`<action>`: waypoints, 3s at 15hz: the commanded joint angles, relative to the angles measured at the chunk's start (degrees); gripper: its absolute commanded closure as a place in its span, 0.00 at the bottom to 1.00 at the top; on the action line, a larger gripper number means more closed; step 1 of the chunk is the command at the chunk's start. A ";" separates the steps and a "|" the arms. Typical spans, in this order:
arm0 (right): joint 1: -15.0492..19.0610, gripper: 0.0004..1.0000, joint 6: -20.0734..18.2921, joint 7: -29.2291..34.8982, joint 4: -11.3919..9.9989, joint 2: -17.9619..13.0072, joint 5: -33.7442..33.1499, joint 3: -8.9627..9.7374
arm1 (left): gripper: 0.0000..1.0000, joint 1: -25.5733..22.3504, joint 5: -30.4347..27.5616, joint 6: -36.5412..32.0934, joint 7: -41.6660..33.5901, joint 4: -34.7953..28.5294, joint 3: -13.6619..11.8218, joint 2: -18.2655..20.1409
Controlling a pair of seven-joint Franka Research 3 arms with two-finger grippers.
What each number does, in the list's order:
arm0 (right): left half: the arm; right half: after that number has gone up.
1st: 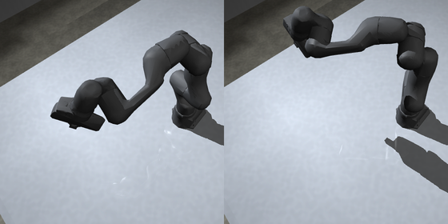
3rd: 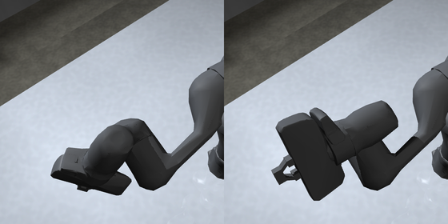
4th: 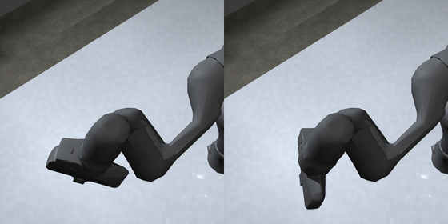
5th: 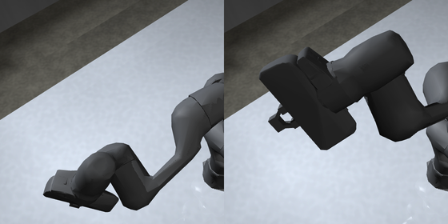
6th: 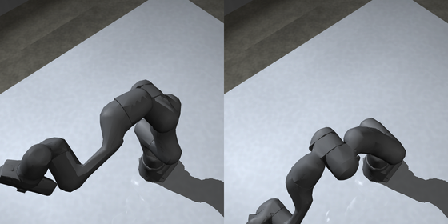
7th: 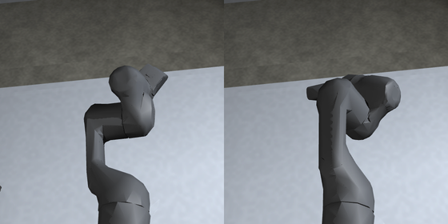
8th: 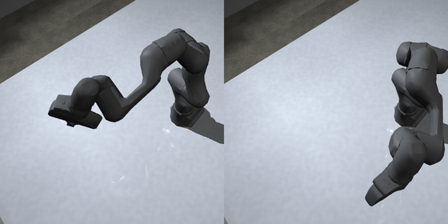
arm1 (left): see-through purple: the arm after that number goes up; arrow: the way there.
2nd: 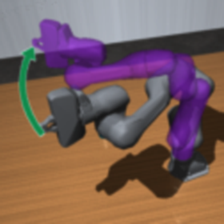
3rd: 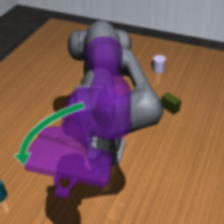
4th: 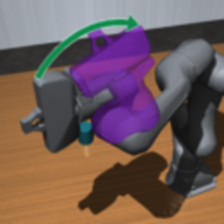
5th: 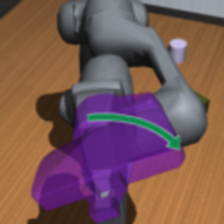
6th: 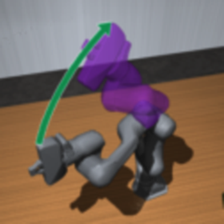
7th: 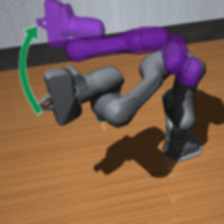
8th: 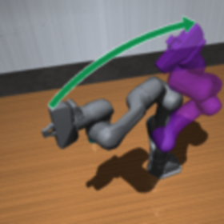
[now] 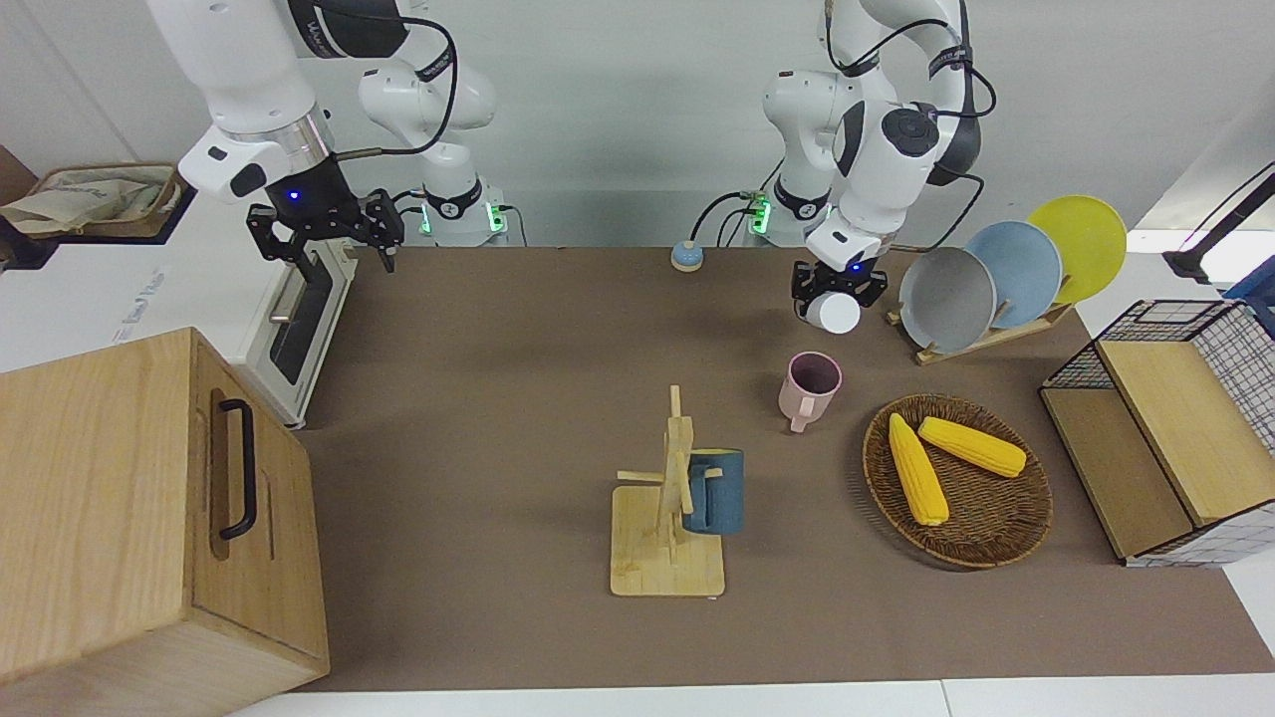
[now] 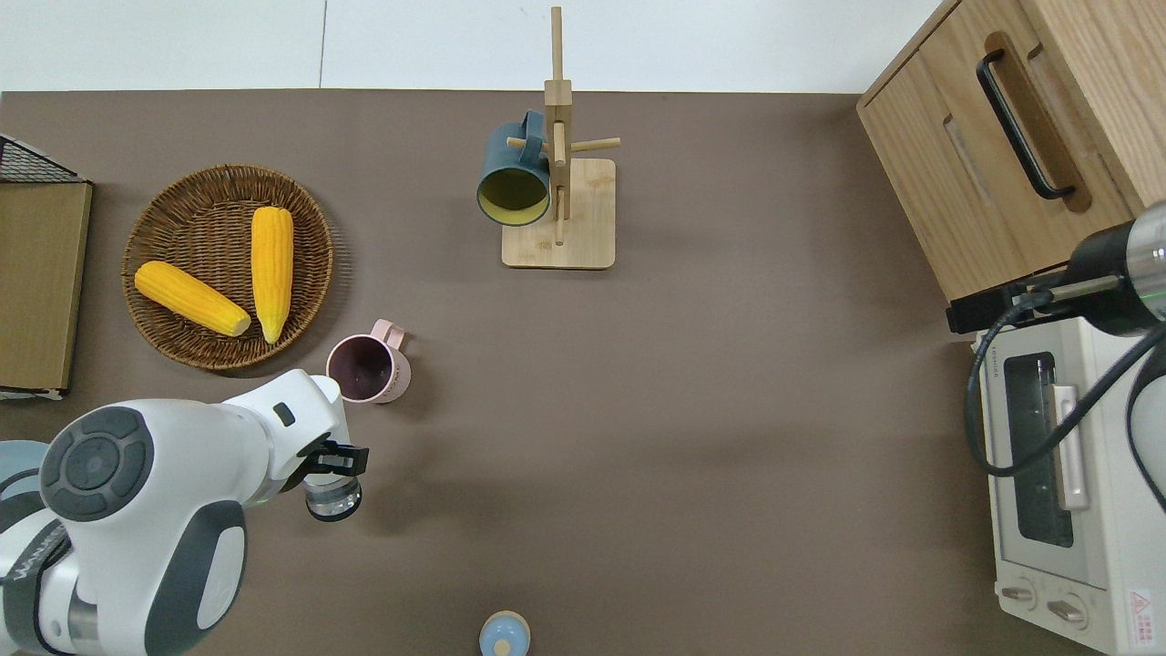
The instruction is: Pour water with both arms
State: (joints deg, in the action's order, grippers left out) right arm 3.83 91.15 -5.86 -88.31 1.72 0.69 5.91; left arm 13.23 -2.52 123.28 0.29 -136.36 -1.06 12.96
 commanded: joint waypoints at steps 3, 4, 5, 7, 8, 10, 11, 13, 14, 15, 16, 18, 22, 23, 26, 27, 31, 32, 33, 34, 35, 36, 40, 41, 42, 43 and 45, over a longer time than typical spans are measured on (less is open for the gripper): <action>0.21 0.02 -1.24 -0.12 0.94 0.30 -1.04 0.42 | 1.00 0.66 -0.91 -3.83 0.32 3.63 -0.52 -2.32; 0.13 0.02 -1.32 -0.12 0.94 0.30 -1.04 0.42 | 1.00 0.74 -0.91 -5.14 0.41 4.69 -0.52 -3.02; 0.12 0.02 -1.24 -0.12 0.94 0.30 -1.04 0.42 | 1.00 0.74 -0.91 -6.37 0.50 6.09 -0.52 -4.16; 0.12 0.02 -1.24 -0.12 1.03 0.30 -0.86 0.51 | 1.00 0.74 -1.00 -9.44 0.50 8.90 -0.52 -6.80; 0.04 0.02 -1.24 -0.12 1.12 0.21 -0.86 0.59 | 1.00 0.74 -1.26 -9.98 0.41 9.79 -0.52 -7.42; -0.40 0.02 -1.24 -0.12 1.21 0.21 -0.77 0.68 | 1.00 0.66 -1.26 -11.47 0.32 10.58 -0.52 -8.04; -0.49 0.02 -1.24 -0.12 1.21 0.21 -0.77 0.68 | 1.00 0.66 -1.26 -11.74 0.32 10.76 -0.52 -8.30; -0.58 0.02 -1.24 -0.12 1.21 0.21 -0.77 0.68 | 1.00 0.66 -1.26 -12.79 0.41 10.85 -0.52 -8.83; -0.58 0.02 -1.24 -0.12 1.21 0.21 -0.77 0.68 | 1.00 0.66 -1.26 -12.89 0.41 10.94 -0.52 -8.83; -0.58 0.02 -1.24 -0.12 1.21 0.21 -0.77 0.60 | 1.00 0.66 -1.26 -12.97 0.50 10.94 -0.52 -8.83; -0.49 0.02 -1.24 -0.12 1.21 0.21 -0.77 0.59 | 1.00 0.66 -1.26 -12.97 0.50 10.94 -0.52 -8.74; -0.49 0.02 -1.24 -0.12 1.21 0.21 -0.77 0.59 | 1.00 0.66 -1.26 -13.06 0.50 10.94 -0.52 -8.83; -0.58 0.02 -1.24 -0.12 1.21 0.21 -0.77 0.68 | 1.00 0.48 -1.26 -13.50 -0.11 11.20 -0.61 -9.18; -0.49 0.02 -1.24 -0.12 1.21 0.21 -0.77 0.68 | 1.00 0.31 -1.26 -13.50 -0.20 11.37 -0.61 -9.18; -0.58 0.02 -1.24 -0.12 1.21 0.21 -0.77 0.59 | 1.00 0.30 -1.26 -14.29 -0.03 12.42 -0.61 -9.53; -0.58 0.02 -1.24 -0.12 1.21 0.21 -0.77 0.59 | 1.00 0.39 -1.26 -15.34 0.32 13.04 -0.61 -10.32; -0.49 0.02 -1.24 -0.12 1.21 0.21 -0.77 0.60 | 1.00 0.22 -1.26 -17.46 0.15 14.80 -0.61 -11.29; -0.49 0.02 -1.24 -0.12 1.21 0.21 -0.77 0.68 | 1.00 0.13 -1.26 -17.54 0.15 14.89 -0.61 -11.29; -0.58 0.02 -1.24 -0.12 1.12 0.21 -0.77 0.68 | 1.00 0.13 -1.26 -17.55 0.24 14.98 -0.61 -11.29; -0.58 0.02 -1.24 -0.12 1.21 0.21 -0.77 0.60 | 1.00 0.13 -1.26 -17.63 0.32 14.98 -0.61 -11.38; -0.58 0.02 -1.24 -0.12 1.21 0.21 -0.77 0.59 | 1.00 0.13 -1.26 -17.63 0.32 15.07 -0.61 -11.47; -0.58 0.02 -1.24 -0.12 1.21 0.21 -0.77 0.59 | 1.00 0.13 -1.26 -17.63 0.41 15.33 -0.61 -11.64; -0.58 0.02 -1.24 -0.12 1.12 0.21 -0.77 0.59 | 1.00 0.04 -1.26 -18.86 0.41 15.95 -0.61 -11.73; -0.58 0.02 -1.24 -0.12 1.21 0.21 -0.77 0.68 | 1.00 0.04 -1.26 -19.04 0.41 16.29 -0.61 -11.82; -0.58 0.02 -1.24 -0.12 1.21 0.21 -0.77 0.60 | 1.00 0.04 -1.26 -19.30 0.41 16.82 -0.61 -11.91; -0.58 0.02 -1.24 -0.12 1.21 0.21 -0.77 0.59 | 1.00 0.04 -1.26 -20.00 0.59 16.91 -0.61 -12.17; -0.58 0.02 -1.24 -0.12 1.21 0.21 -0.77 0.59 | 1.00 0.04 -1.26 -20.18 0.50 17.87 -0.70 -12.70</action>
State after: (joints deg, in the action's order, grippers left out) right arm 3.23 90.96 -5.85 -87.94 1.72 0.68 6.36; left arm 13.18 -3.07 105.94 0.30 -121.82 -1.35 1.24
